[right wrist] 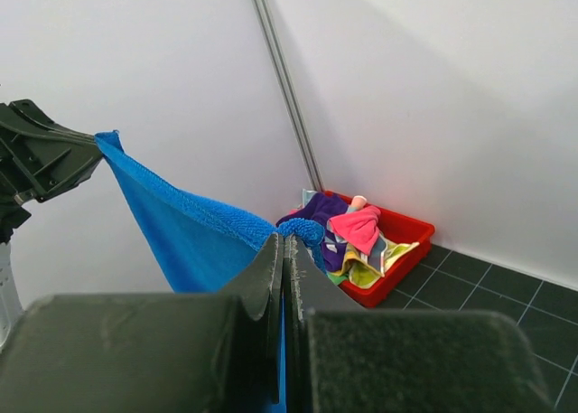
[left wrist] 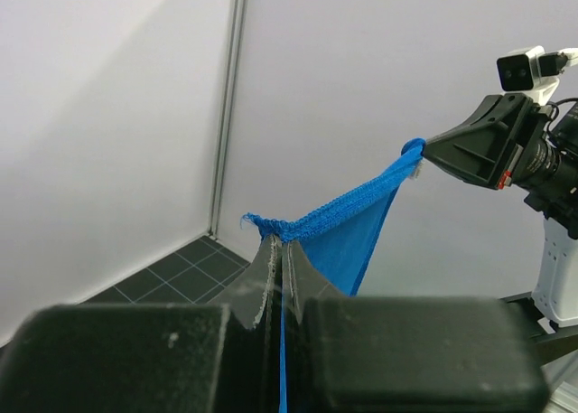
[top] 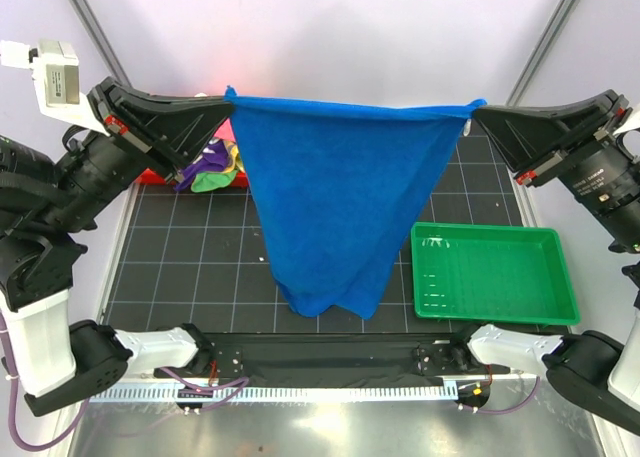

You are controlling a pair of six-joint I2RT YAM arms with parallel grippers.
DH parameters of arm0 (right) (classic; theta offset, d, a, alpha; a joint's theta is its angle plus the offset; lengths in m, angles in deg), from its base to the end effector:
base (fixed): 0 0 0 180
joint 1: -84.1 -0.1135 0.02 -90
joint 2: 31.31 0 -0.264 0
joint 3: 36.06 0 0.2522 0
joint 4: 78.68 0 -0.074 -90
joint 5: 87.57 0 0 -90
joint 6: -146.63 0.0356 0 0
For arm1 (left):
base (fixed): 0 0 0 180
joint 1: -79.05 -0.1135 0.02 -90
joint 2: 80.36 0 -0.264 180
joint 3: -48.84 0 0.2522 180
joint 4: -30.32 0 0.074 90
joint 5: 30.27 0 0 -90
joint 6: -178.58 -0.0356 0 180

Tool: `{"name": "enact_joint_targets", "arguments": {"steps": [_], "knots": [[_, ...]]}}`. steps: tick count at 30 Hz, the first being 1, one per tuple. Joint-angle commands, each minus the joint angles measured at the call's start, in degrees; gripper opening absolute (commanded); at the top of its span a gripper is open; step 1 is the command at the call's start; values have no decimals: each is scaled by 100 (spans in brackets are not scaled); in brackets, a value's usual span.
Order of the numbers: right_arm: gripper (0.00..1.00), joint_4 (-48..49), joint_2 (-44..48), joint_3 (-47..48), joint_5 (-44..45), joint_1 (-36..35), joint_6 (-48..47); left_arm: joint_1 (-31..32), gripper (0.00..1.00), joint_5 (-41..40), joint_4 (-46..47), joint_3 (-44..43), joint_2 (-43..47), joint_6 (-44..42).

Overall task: Fold and stack the towels
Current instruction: Flatten out the crumpled towel

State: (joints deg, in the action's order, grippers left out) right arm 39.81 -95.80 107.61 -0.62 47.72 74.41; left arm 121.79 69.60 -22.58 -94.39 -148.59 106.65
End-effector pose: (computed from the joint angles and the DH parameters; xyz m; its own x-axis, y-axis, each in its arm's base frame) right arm 0.0456 0.0359 0.6327 0.0394 0.4078 -0.9122 -0.6775 0.6819 0.2756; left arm 0.0608 -0.0645 0.6433 0.0191 -0.4337 -0.9008 0.8322 0.5062 -0.2261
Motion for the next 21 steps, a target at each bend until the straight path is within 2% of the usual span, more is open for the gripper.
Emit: {"name": "enact_joint_targets", "arguments": {"steps": [1,10,21], "knots": [[1,327,33,158,23,8,-178,6,0,-81,538,-184,73,-5],[1,520,-2,228,-108,-1,-161,6,0,-91,697,-509,-41,-22],[1,617,165,176,-319,-1,-20,-11,0,182,767,-430,99,92]]}}
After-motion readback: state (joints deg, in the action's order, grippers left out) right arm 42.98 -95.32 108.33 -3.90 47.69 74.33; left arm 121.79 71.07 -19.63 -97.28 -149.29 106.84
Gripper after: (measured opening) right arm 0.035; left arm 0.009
